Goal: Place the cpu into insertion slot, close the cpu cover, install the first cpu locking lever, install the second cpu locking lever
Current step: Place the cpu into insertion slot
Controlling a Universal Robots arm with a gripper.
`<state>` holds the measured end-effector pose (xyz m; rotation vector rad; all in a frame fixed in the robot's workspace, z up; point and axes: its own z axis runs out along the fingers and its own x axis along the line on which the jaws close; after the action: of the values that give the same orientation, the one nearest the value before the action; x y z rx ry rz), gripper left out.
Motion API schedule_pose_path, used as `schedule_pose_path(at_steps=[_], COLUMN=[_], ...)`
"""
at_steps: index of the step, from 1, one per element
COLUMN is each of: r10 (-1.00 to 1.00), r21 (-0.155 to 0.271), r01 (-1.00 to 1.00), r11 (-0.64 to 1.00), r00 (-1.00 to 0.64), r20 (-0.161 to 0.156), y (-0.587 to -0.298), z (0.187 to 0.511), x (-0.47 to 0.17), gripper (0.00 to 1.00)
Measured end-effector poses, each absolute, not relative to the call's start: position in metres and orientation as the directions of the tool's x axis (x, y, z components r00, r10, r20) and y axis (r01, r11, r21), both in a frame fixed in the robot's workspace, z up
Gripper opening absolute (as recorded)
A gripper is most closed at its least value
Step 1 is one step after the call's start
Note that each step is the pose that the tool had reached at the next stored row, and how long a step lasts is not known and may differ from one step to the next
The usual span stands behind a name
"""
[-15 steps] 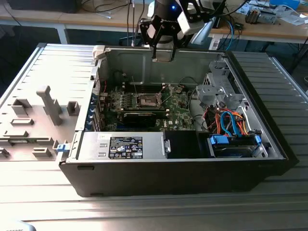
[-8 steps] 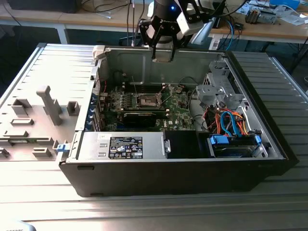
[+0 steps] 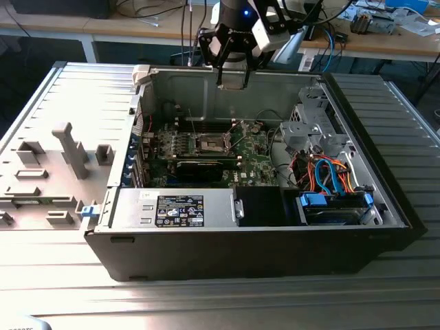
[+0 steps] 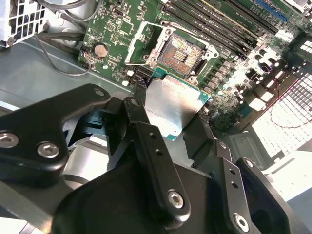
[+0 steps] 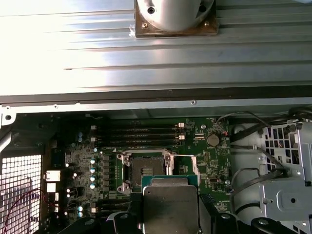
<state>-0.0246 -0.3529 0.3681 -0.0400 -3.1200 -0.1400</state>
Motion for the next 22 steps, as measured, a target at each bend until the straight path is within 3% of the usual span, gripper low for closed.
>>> schedule_pose_path(at_steps=[22], r10=[0.025], r21=[0.089], r01=[0.026], r11=[0.996], r00=[-1.000], r20=[0.019], y=[-0.3529], z=[0.3610], x=[-0.0256], gripper=[0.55])
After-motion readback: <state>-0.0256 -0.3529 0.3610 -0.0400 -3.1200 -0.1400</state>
